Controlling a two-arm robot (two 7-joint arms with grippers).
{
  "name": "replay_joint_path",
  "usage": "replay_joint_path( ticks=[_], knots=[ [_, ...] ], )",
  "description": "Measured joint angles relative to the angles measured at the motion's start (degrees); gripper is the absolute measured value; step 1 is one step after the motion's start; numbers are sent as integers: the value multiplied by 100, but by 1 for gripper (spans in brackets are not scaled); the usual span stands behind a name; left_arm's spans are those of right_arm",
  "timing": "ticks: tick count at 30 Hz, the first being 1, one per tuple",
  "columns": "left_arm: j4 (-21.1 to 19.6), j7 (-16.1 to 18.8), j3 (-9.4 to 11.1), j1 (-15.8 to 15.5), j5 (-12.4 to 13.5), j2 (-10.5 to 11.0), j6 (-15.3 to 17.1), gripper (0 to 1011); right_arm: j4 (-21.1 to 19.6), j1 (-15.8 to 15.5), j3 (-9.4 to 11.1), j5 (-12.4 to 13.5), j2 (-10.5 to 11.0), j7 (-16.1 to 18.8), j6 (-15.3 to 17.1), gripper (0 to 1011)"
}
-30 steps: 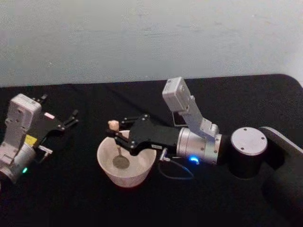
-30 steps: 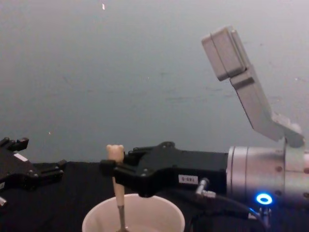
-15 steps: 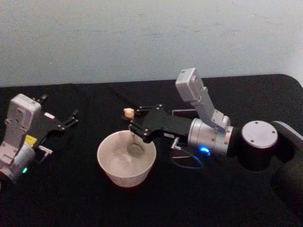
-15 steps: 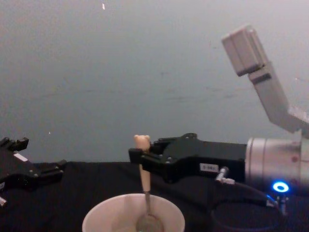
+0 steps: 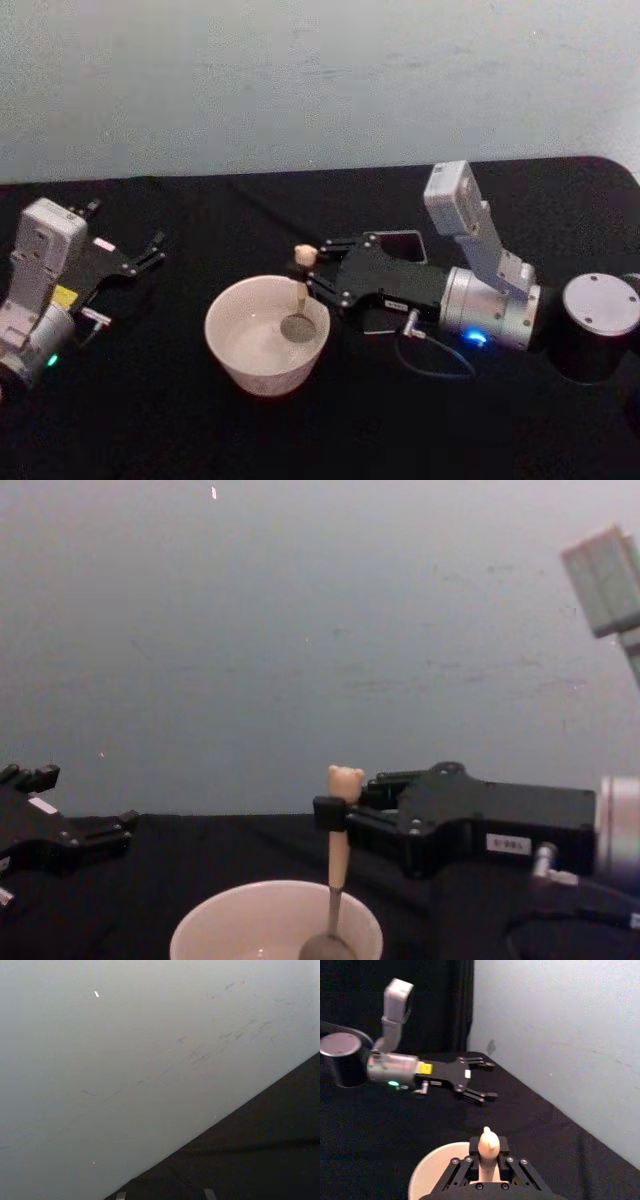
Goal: Pick up the stirring spoon with one hand, stir inside the cup, then place it back in its original position.
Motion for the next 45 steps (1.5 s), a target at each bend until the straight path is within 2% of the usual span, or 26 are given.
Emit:
replay_joint_path(
  ticks=[7,17,24,32,39,45],
  knots=[
    [0,0,0,0,0,0,0,1001,-336,-156,-57,138,173,187,-9,210],
    [0,0,0,0,0,0,0,1001,-483,-176,-259,173,174,253,47,210],
    [0,0,0,0,0,0,0,1001,-368,-62,-389,138,13,188,116,210],
    [0,0,0,1,0,0,0,1001,-31,159,-468,21,-287,-23,186,210],
    [0,0,0,0,0,0,0,1001,277,328,-456,-85,-504,-198,211,210],
    [0,0,0,0,0,0,0,1001,484,427,-361,-118,-591,-284,222,210]
  ],
)
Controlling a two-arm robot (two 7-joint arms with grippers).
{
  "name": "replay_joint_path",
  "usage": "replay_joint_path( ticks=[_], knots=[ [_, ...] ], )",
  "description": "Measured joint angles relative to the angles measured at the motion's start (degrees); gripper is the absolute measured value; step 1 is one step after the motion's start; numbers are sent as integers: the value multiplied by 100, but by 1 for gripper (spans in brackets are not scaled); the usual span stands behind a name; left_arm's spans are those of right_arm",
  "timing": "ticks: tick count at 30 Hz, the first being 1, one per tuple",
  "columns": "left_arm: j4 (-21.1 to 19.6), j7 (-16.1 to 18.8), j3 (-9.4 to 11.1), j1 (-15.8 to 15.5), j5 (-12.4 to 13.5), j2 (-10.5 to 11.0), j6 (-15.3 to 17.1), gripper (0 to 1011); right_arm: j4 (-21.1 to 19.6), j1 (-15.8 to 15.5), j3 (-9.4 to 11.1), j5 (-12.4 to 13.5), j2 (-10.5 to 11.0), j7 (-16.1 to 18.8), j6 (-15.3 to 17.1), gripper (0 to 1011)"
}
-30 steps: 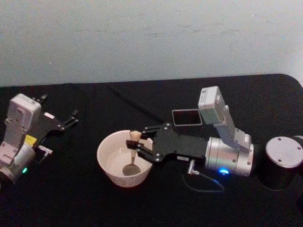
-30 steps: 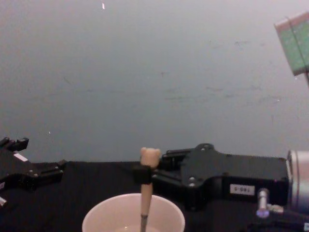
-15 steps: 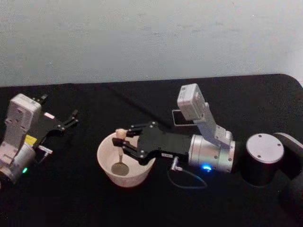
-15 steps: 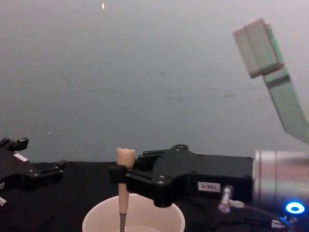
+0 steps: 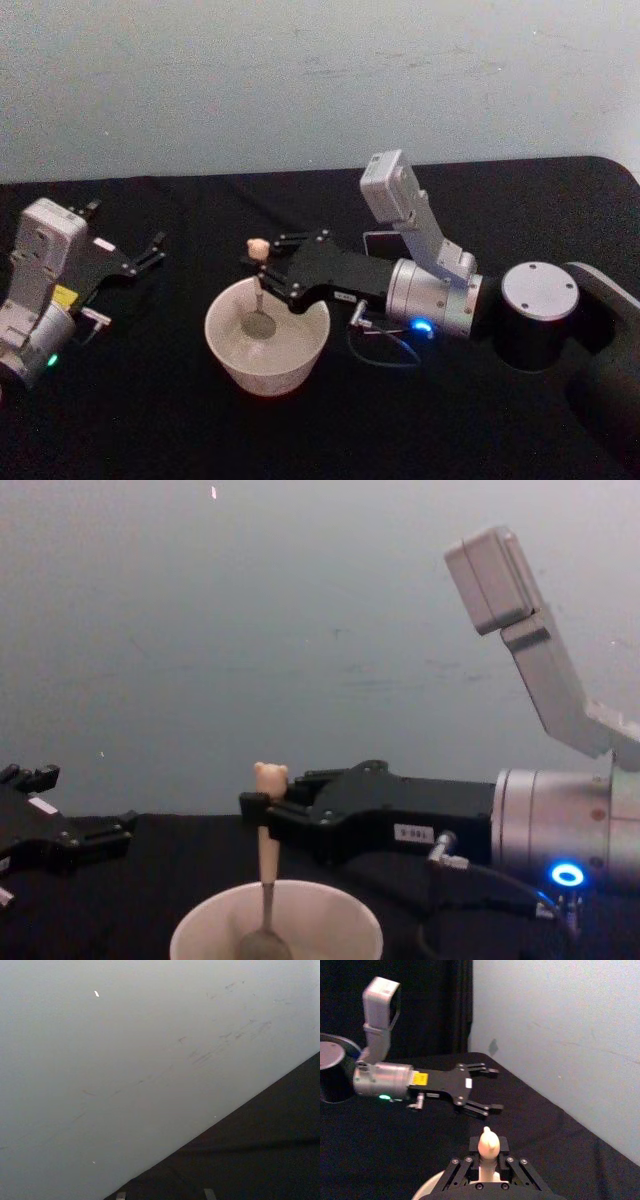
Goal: Pick up the stirring spoon with one hand, stir inside the cup, then place it back in its original position.
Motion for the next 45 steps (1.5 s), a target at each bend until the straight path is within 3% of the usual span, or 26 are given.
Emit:
replay_joint_path(
  ticks=[12,23,31,38,45],
  knots=[
    [0,0,0,0,0,0,0,1001,90,8,173,-41,115,8,-13,210],
    [0,0,0,0,0,0,0,1001,-446,-314,297,135,569,254,-13,210],
    [0,0,0,0,0,0,0,1002,-788,-478,236,274,748,421,-5,210],
    [0,0,0,0,0,0,0,1001,-871,-469,120,318,727,459,29,210],
    [0,0,0,0,0,0,0,1001,-820,-345,-7,344,568,408,144,210]
  ],
)
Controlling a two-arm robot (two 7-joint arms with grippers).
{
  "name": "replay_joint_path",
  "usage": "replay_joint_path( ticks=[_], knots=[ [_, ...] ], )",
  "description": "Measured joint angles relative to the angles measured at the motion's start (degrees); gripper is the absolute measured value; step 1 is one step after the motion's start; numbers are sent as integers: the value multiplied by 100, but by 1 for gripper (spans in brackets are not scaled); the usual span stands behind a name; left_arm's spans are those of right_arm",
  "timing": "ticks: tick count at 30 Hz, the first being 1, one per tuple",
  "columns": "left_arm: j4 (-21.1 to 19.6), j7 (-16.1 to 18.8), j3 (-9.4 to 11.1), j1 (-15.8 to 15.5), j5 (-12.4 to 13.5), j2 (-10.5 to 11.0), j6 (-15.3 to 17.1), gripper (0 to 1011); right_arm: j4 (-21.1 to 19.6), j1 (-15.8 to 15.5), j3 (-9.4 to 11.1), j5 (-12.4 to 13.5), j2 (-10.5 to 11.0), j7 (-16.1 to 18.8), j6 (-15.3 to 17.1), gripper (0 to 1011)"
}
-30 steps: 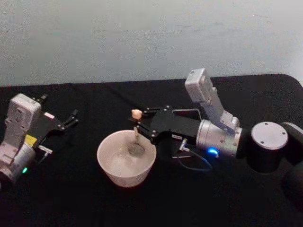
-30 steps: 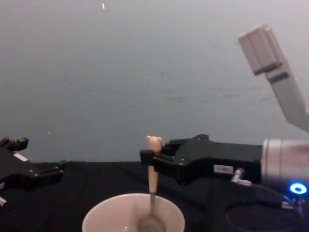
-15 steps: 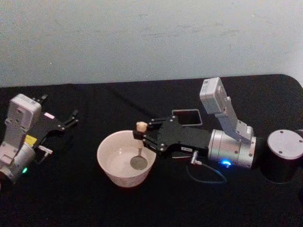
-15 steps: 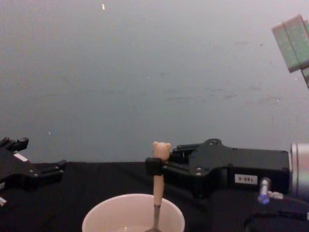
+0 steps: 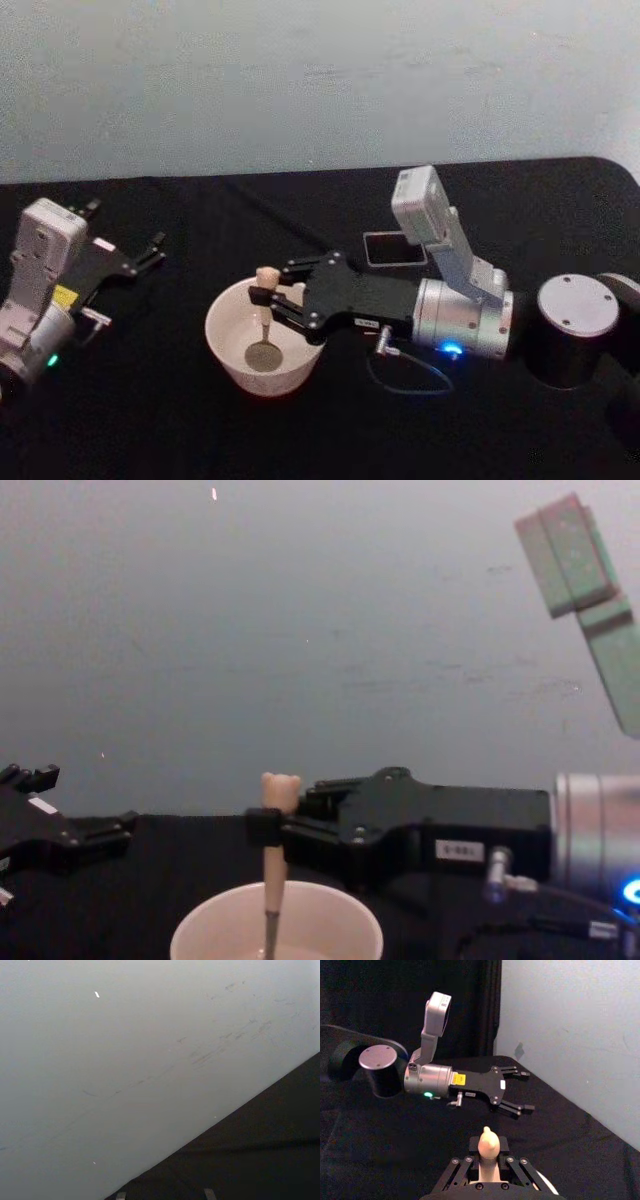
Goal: Pick up the stirring spoon with one hand, stir inside the cup, then place it back in its original position.
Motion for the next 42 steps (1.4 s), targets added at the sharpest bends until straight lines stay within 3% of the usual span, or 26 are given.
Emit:
replay_joint_path(
  ticks=[12,23,33,42],
  knots=[
    [0,0,0,0,0,0,0,1001,450,286,-70,-167,-364,-361,109,210],
    [0,0,0,0,0,0,0,1001,821,419,42,-306,-493,-513,130,210],
    [0,0,0,0,0,0,0,1001,726,331,139,-348,-334,-457,121,210],
    [0,0,0,0,0,0,0,1001,317,81,238,-229,-4,-271,113,210]
  ],
)
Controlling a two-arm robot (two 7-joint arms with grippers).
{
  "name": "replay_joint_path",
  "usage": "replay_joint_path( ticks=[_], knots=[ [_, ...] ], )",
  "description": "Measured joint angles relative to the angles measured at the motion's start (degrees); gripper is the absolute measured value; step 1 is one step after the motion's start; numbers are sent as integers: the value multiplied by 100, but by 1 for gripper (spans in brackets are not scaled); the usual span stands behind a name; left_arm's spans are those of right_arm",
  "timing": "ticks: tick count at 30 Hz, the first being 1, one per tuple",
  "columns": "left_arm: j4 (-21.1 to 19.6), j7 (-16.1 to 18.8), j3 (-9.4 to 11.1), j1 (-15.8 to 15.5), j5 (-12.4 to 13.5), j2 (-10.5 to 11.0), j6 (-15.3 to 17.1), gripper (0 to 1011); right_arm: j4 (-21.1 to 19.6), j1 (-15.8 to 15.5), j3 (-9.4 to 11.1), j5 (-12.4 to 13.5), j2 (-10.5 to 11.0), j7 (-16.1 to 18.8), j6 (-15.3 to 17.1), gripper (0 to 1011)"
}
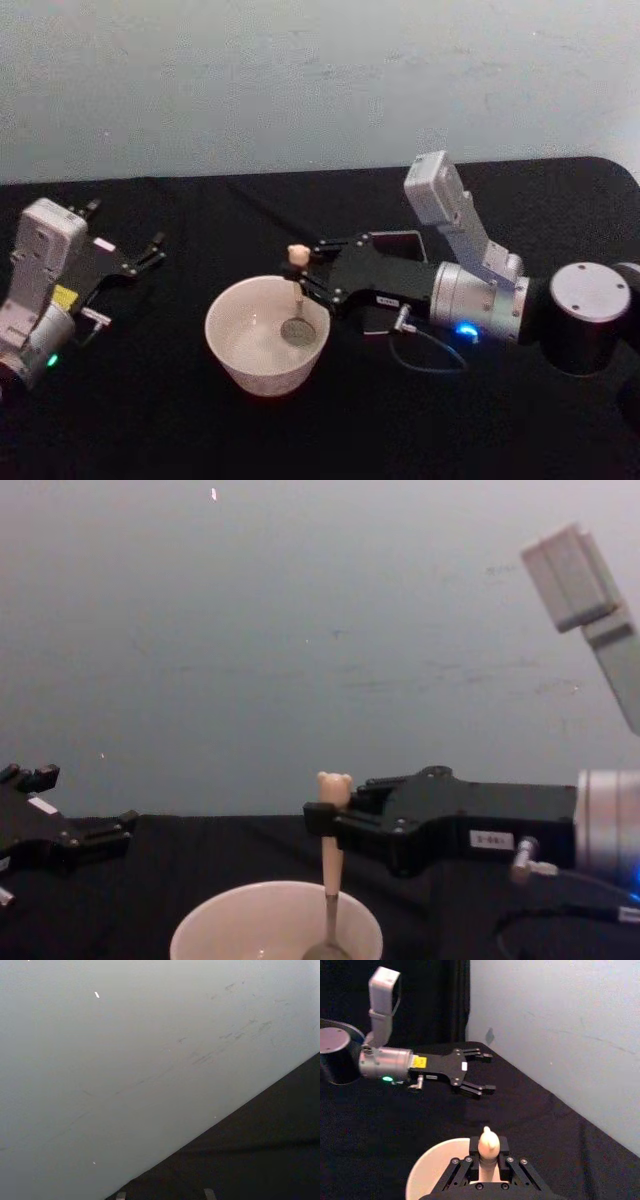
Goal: Pick up the stirring spoon with one hand, stir inside the cup, then place it back in its original position.
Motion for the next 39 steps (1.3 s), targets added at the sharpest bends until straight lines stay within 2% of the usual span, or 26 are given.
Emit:
replay_joint_path(
  ticks=[5,13,19,28,39],
  knots=[
    [0,0,0,0,0,0,0,1001,-227,-123,7,95,136,95,5,210],
    [0,0,0,0,0,0,0,1001,-415,-198,-49,199,205,149,27,210],
    [0,0,0,0,0,0,0,1001,-476,-191,-45,290,180,123,52,210],
    [0,0,0,0,0,0,0,1001,-533,-143,103,577,37,-67,59,210],
    [0,0,0,0,0,0,0,1001,-562,-135,129,635,32,-199,64,210]
  ],
)
